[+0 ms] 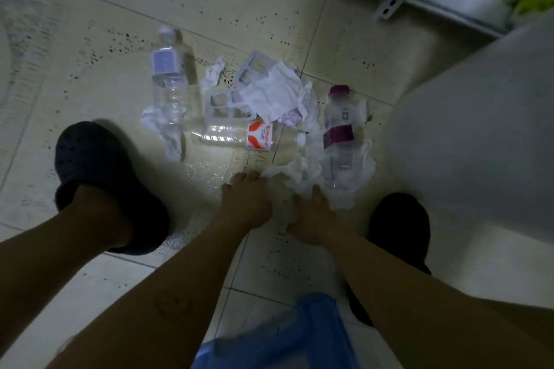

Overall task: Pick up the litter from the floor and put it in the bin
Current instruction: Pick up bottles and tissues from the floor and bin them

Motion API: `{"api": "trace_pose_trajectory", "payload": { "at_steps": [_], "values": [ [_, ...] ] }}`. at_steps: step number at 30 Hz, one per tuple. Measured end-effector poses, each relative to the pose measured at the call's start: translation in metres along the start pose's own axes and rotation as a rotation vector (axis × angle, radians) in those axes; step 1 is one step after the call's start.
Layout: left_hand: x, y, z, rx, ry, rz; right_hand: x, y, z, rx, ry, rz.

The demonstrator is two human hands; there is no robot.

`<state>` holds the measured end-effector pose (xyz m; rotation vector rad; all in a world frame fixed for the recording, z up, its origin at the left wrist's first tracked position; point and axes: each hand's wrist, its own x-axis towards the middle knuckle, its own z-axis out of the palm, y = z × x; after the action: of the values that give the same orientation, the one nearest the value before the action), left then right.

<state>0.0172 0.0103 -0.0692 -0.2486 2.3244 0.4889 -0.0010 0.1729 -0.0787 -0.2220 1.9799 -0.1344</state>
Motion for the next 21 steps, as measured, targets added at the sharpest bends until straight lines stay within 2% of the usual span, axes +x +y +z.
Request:
{"api": "trace_pose_trajectory", "payload": {
  "at_steps": [4, 7, 9, 11, 15, 21],
  "values": [
    [-0.004, 0.000, -0.011, -0.007, 0.131, -0.021, 0.002, 0.006, -0.002, 0.088, 0.034, 0.032],
    [-0.012, 0.004, -0.030, -0.130, 0.220, -0.014, -0.010, 0.005, -0.017, 0.192, -0.004, -0.008],
    [-0.020, 0.009, -0.048, -0.234, 0.241, -0.048, -0.028, -0.002, -0.027, 0.180, -0.009, -0.033],
    [-0.030, 0.014, -0.071, -0.289, 0.257, -0.079, -0.049, -0.006, -0.036, 0.194, 0.065, -0.069],
    [-0.059, 0.030, -0.118, -0.222, 0.307, -0.010, -0.095, -0.017, -0.069, 0.252, 0.222, -0.114],
    [-0.128, 0.048, -0.170, -0.157, 0.419, 0.035, -0.168, -0.033, -0.138, 0.224, 0.318, -0.112]
  ]
}}
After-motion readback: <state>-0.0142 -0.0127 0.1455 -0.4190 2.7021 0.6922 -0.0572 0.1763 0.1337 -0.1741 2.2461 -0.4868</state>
